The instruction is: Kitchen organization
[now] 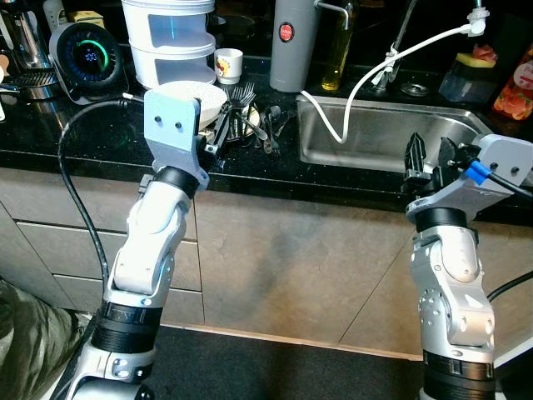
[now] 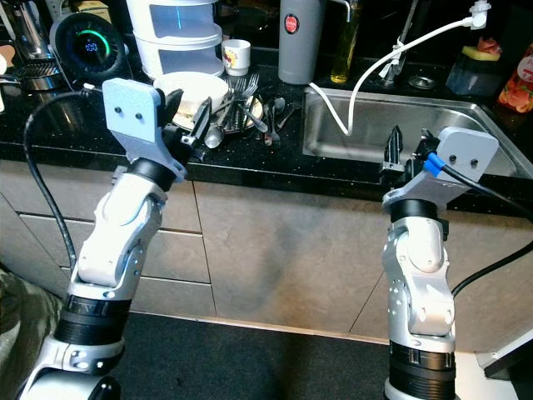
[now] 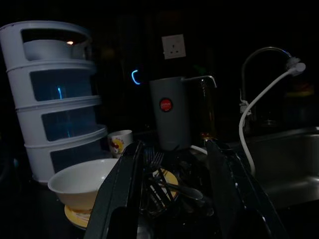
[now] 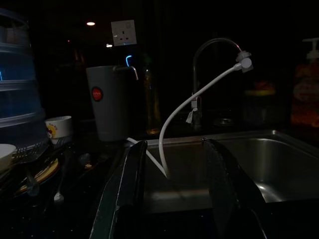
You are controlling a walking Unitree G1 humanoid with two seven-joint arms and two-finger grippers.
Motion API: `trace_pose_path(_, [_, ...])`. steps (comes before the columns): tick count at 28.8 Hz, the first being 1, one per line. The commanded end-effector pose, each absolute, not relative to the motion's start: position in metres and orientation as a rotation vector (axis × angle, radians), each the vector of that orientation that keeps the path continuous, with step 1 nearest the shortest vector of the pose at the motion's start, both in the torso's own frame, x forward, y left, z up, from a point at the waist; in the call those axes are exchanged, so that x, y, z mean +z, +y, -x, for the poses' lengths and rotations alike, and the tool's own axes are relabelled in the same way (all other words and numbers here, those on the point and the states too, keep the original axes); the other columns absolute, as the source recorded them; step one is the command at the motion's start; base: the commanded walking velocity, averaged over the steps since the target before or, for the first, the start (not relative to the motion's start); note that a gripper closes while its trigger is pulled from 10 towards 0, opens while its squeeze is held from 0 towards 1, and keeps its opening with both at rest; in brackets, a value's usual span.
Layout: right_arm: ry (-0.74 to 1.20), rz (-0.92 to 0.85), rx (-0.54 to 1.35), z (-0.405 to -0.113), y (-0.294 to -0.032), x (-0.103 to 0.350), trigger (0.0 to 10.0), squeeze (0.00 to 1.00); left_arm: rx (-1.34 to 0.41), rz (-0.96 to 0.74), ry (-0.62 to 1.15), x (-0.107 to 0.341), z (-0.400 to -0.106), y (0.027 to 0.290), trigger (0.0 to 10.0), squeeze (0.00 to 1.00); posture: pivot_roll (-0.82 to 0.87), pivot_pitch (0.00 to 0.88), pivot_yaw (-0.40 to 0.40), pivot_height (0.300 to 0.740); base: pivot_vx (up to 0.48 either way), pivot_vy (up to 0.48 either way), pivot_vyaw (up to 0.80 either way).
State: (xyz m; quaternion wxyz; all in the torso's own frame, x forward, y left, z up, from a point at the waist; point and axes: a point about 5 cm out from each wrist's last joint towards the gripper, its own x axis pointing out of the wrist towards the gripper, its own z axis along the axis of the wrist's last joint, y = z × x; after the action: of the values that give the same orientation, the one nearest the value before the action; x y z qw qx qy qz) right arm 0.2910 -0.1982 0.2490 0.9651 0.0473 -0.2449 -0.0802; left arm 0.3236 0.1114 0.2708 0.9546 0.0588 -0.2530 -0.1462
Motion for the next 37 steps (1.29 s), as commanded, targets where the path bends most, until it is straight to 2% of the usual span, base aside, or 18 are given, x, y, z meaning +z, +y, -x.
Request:
trace_pose_path(1, [-0.500, -0.102, -0.164, -0.289, -0.198, 0.251, 10.0, 0.00, -0.312, -0.157, -0.546, 0.277, -0.322, 0.108, 10.0, 0.00, -0.03, 0.000, -0.021, 0.740, 0.398, 0.000, 0.00])
trace_pose_path(26, [-0.470, -0.098, -0.171, -0.287, -0.201, 0.245, 10.0, 0.00, -0.344, -0.163, -0.550, 0.275, -0.320, 0.100, 10.0, 0.00, -0.04, 0.000, -0.019, 0.740, 0.457, 0.000, 0.00])
trace_pose_path(37, [-0.458, -0.100, -0.176, -0.288, -0.204, 0.245, 10.0, 0.00, -0.384, -0.145, -0.533, 0.271, -0.317, 0.095, 10.0, 0.00, -0.04, 0.000, -0.026, 0.740, 0.025, 0.000, 0.00])
